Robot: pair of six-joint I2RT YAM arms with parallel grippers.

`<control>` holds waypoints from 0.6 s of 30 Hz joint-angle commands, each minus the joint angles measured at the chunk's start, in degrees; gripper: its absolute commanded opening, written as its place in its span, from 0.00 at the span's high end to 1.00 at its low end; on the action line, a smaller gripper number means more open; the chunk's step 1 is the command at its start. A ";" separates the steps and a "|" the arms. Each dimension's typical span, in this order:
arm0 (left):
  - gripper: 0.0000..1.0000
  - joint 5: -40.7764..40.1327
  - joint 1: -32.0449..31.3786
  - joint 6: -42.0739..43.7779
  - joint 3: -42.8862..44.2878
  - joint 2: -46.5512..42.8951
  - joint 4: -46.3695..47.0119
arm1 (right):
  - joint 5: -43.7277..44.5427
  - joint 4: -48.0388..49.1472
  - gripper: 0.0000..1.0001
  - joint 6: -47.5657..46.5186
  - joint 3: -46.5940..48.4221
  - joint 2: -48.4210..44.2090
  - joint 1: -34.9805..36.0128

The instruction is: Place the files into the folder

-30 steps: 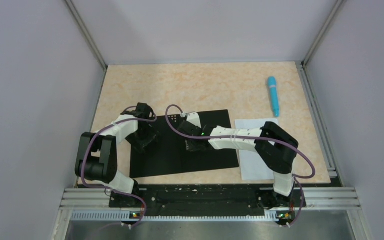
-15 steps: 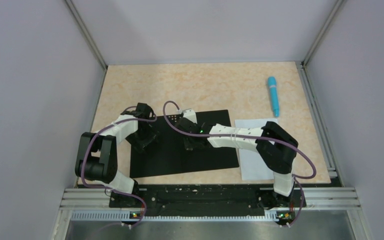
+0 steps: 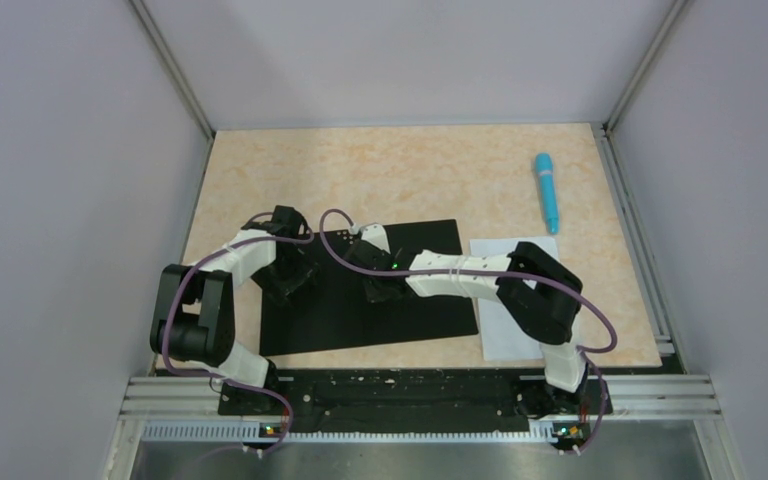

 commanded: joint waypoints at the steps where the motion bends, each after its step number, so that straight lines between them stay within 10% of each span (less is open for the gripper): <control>1: 0.22 -4.27 0.66 -0.10 -3.26 4.38 4.97 | -0.26 -0.63 0.89 -0.29 1.36 0.60 1.04; 18: 0.23 -4.36 0.66 -0.28 -3.07 4.62 4.88 | -0.95 -0.18 0.89 1.18 -1.90 -1.25 1.99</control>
